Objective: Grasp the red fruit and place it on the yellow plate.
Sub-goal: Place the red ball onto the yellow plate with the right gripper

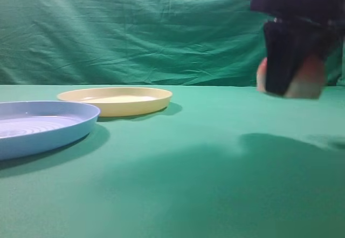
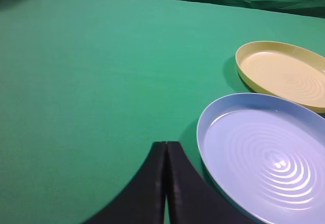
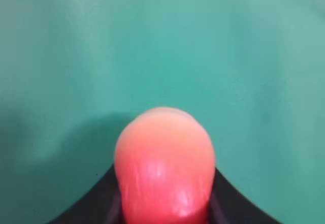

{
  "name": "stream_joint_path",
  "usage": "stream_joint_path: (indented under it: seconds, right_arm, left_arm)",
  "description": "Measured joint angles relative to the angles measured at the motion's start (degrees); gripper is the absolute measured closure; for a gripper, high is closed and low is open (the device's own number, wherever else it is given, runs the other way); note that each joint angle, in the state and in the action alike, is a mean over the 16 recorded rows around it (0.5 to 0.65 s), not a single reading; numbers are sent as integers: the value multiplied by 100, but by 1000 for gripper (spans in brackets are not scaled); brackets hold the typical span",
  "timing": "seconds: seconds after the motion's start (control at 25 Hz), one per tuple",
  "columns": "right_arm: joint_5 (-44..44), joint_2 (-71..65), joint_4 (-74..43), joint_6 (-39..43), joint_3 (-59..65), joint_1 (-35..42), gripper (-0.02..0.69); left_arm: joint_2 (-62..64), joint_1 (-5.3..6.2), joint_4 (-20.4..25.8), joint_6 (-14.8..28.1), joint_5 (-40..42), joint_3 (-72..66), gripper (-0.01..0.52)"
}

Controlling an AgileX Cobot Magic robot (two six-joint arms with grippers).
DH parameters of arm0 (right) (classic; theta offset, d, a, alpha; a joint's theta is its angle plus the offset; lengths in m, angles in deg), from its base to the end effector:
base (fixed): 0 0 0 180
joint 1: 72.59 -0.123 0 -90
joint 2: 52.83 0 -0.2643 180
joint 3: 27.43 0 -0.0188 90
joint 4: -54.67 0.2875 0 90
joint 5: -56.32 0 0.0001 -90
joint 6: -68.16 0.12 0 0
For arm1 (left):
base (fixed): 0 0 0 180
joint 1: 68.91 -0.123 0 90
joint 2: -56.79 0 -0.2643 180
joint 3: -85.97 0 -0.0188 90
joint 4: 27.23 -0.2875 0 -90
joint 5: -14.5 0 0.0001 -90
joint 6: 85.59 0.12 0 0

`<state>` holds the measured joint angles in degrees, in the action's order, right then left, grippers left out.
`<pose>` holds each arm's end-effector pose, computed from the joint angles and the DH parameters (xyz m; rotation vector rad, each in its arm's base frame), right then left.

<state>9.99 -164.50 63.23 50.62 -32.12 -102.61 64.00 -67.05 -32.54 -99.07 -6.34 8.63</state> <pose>0.3677 0.2274 0.1963 -0.9858 2.4954 0.2461 0.1379 -0.0005 0.1704 -0.1298 1.8343 -0.0967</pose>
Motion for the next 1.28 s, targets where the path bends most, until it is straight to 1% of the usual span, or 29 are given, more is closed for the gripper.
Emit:
stream_joint_path:
  seconds: [0.28,0.36,0.44,0.52,0.72,0.92,1.0,1.08,1.12,1.2,1.28]
  right_arm:
    - [282,-1086,72,-137,-1506,-503,460]
    - [347,-1450,82,-161,-1862,-607,452]
    - [407,-1797,89,-173,-2168,-684,429]
    - [473,-2100,90,-178,-2414,-734,389]
    - [640,-2609,69,-181,-2787,-790,253]
    - [711,-2778,18,-181,-2932,-799,119]
    - [671,-2754,-7,-181,-2983,-799,87]
    - [584,-2684,-34,-181,-3050,-799,85]
    - [521,-2632,-47,-181,-3088,-799,99]
    - [367,-2501,-69,-181,-3169,-799,150]
    - [179,-2336,-88,-181,-3248,-799,222]
  left_arm:
    - [0,0,0,0,0,0,514]
    - [0,0,0,0,0,0,514]
    - [0,0,0,0,0,0,514]
    - [0,0,0,0,0,0,514]
    - [0,0,0,0,0,0,514]
    - [0,0,0,0,0,0,514]
    - [0,0,0,0,0,0,514]
    - [0,0,0,0,0,0,514]
    - [0,0,0,0,0,0,514]
    - [0,0,0,0,0,0,514]
    - [0,0,0,0,0,0,514]
